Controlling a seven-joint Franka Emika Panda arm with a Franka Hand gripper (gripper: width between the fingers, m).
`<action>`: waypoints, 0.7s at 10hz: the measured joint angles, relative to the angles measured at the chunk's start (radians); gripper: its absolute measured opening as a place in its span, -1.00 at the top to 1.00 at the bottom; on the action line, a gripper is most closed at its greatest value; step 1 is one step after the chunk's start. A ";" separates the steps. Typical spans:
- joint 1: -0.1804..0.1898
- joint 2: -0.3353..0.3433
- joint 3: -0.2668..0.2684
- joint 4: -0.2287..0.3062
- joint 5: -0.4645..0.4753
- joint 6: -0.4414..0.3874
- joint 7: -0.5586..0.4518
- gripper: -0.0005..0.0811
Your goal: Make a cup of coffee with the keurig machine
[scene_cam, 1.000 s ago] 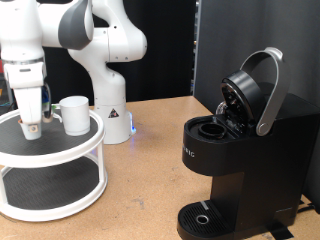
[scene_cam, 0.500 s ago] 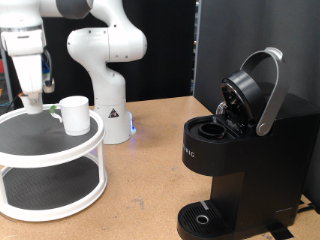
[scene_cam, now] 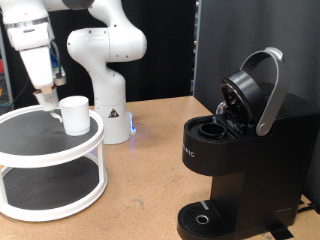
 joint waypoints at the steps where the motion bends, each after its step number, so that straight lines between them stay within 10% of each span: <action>1: 0.029 0.000 0.004 0.007 0.071 0.002 0.022 -0.08; 7: 0.093 0.003 0.052 0.025 0.210 0.001 0.144 -0.08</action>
